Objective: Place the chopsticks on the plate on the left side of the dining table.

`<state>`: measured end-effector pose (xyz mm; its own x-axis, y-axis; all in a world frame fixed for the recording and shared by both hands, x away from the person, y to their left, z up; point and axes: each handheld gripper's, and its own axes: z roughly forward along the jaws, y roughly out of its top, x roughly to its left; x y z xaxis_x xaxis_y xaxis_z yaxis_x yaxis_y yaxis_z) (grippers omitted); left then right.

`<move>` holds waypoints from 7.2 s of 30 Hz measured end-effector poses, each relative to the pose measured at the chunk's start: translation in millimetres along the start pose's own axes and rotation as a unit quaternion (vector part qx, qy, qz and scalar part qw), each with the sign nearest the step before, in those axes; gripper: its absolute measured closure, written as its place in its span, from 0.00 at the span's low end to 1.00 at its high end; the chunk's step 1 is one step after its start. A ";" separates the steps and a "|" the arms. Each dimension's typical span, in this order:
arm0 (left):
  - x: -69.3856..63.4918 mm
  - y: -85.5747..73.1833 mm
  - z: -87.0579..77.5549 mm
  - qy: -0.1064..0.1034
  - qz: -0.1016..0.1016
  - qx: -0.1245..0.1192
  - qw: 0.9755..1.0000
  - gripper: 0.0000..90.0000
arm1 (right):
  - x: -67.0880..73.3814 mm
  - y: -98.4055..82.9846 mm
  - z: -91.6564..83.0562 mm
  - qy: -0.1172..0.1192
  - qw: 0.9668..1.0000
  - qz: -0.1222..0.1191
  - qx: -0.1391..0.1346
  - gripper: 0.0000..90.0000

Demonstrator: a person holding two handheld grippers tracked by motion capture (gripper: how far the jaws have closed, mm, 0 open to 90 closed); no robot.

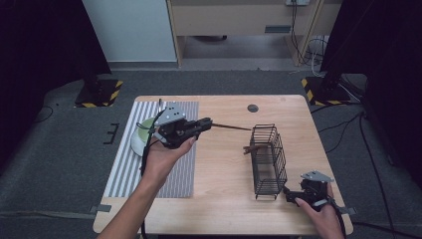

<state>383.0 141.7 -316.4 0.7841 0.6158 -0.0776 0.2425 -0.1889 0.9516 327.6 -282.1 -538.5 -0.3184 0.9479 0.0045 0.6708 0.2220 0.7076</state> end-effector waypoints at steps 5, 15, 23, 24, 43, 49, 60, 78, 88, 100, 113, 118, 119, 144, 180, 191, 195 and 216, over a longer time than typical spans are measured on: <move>9.2 -4.7 0.7 0.009 -0.002 0.008 1.000 0.93 | 0.0 0.0 0.0 0.000 1.000 0.000 0.000 0.01; 33.6 -16.7 2.3 0.045 -0.010 0.025 0.999 0.93 | 0.0 0.0 0.0 0.000 1.000 0.000 0.000 0.01; 47.2 -23.4 3.2 0.063 -0.013 0.034 0.997 0.93 | 0.0 0.0 0.0 0.000 1.000 0.000 0.000 0.01; 50.0 -25.7 4.0 0.067 -0.014 0.038 0.997 0.93 | 0.0 0.0 0.0 0.000 1.000 0.000 0.000 0.01; 58.0 -32.7 12.3 0.088 0.001 0.060 0.994 0.93 | 0.0 0.0 0.0 0.000 1.000 0.000 0.000 0.01; 62.7 -41.7 8.2 0.096 -0.004 0.064 0.993 0.93 | 0.0 0.0 0.0 0.000 1.000 0.000 0.000 0.01; 69.8 -49.2 1.8 0.106 -0.008 0.066 0.992 0.93 | 0.0 0.0 0.0 0.000 1.000 0.000 0.000 0.01; 91.2 -66.3 -15.6 0.145 -0.017 0.075 0.986 0.93 | 0.0 0.0 0.0 0.000 1.000 0.000 0.000 0.01; 100.8 -69.7 -26.4 0.164 -0.016 0.080 0.983 0.93 | 0.0 0.0 0.0 0.000 1.000 0.000 0.000 0.01; 107.6 -74.1 -38.3 0.177 -0.020 0.078 0.981 0.93 | 0.0 0.0 0.0 0.000 1.000 0.000 0.000 0.01; 109.1 -81.4 -46.8 0.185 -0.017 0.082 0.979 0.93 | 0.0 0.0 0.0 0.000 1.000 0.000 0.000 0.01; 109.7 -85.1 -48.6 0.187 -0.020 0.083 0.979 0.93 | 0.0 0.0 0.0 0.000 1.000 0.000 0.000 0.01; 109.9 -85.8 -49.3 0.188 -0.020 0.083 0.979 0.92 | 0.0 0.0 0.0 0.000 1.000 0.000 0.000 0.01; 95.7 -113.8 -69.1 0.197 -0.019 0.108 0.974 0.92 | 0.0 0.0 0.0 0.000 1.000 0.000 0.000 0.01; 87.4 -181.5 -87.6 0.206 -0.050 0.119 0.970 0.92 | 0.1 0.0 0.0 -0.001 1.000 0.000 0.000 0.01; 84.0 -195.4 -83.2 0.209 -0.049 0.129 0.968 0.92 | 0.1 0.0 0.0 -0.001 1.000 0.000 0.000 0.01; 84.0 -197.7 -83.4 0.210 -0.050 0.130 0.968 0.92 | 0.1 0.0 0.0 -0.001 1.000 0.000 0.000 0.01; 83.7 -212.5 -80.7 0.214 -0.058 0.145 0.964 0.92 | 0.0 0.0 0.0 -0.001 1.000 0.000 0.000 0.01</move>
<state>351.0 295.1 -501.2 0.4499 0.8930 0.0098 0.5125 -0.2672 0.8161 327.6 -282.0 -538.5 -0.3179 0.9481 0.0032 0.6705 0.2224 0.7078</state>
